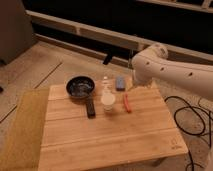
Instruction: Place the pepper in the ceramic cup
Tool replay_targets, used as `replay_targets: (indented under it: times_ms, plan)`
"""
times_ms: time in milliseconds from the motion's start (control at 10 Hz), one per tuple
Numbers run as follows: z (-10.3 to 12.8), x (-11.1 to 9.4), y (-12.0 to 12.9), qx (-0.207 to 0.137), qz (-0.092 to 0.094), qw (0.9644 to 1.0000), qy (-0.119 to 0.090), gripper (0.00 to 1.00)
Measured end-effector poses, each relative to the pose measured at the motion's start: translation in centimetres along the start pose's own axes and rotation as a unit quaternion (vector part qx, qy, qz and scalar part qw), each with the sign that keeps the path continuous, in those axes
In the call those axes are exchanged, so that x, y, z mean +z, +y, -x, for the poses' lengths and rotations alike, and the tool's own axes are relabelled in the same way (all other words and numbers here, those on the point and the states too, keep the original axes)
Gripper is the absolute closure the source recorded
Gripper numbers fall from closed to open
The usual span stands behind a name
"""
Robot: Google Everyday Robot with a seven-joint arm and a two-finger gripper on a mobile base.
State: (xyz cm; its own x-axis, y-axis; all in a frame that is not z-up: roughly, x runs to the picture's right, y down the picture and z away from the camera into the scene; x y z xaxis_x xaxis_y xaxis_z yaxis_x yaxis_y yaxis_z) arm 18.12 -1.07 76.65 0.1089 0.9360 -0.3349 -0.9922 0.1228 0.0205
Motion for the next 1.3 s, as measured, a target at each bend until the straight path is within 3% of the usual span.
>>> replay_targets:
  times_ms: [200,400,600,1000,1100,1200,1300]
  plan:
    - [0.2,2.2,0.9,0.02,0.044,0.9987,-0.018,0.35]
    - [-0.4,4.0,1.6,0.034,0.095,0.9945,-0.028,0.35]
    - [-1.6,5.5,1.3,0.035,0.116,0.9925,-0.016,0.35]
    - [-4.2,8.9,2.0,-0.015,0.122,0.9913,0.046,0.35]
    - [-4.5,9.6,2.1,-0.025,0.117,0.9908,0.063,0.35]
    - [-5.1,11.0,2.5,-0.039,0.107,0.989,0.094,0.35]
    - [-5.2,11.6,2.7,-0.044,0.103,0.9879,0.107,0.35]
